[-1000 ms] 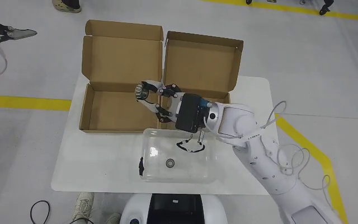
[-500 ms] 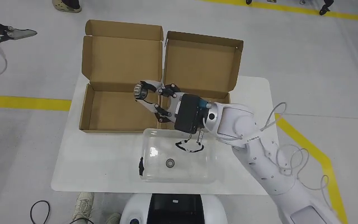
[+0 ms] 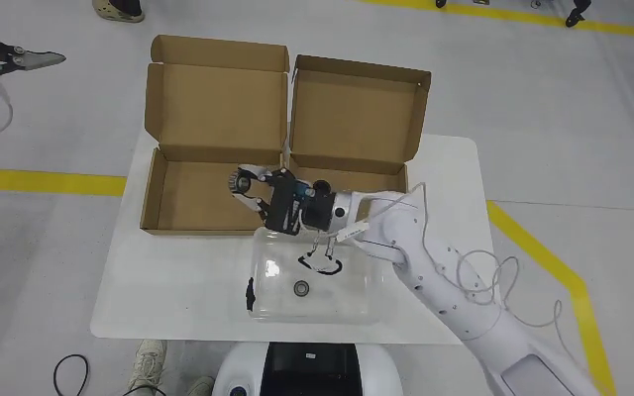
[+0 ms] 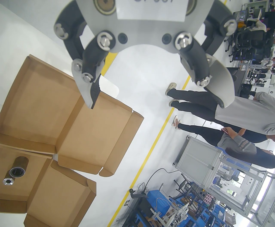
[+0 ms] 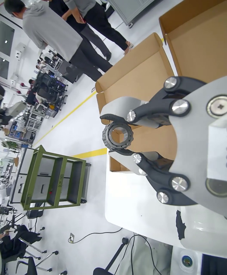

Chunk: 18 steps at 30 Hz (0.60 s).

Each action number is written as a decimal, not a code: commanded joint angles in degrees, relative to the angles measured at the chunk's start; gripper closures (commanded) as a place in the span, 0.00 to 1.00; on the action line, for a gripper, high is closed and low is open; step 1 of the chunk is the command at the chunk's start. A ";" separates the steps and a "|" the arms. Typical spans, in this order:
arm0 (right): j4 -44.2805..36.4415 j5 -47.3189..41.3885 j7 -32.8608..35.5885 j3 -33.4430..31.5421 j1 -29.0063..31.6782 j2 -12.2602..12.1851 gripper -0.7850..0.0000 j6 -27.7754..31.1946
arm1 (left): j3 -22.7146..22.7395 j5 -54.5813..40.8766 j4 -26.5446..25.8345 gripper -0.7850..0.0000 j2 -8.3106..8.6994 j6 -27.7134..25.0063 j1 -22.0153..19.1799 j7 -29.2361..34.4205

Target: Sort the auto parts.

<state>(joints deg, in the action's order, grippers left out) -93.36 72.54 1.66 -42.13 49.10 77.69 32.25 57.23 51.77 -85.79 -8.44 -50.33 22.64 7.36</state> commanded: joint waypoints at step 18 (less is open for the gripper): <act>21.77 -4.14 11.07 11.79 -10.38 7.82 1.00 -5.08 | 0.00 0.00 0.00 0.00 0.00 0.00 0.00 0.00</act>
<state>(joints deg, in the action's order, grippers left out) -72.63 68.50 11.78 -30.99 39.39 85.05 27.11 57.23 51.77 -85.79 -8.44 -50.33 22.64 7.36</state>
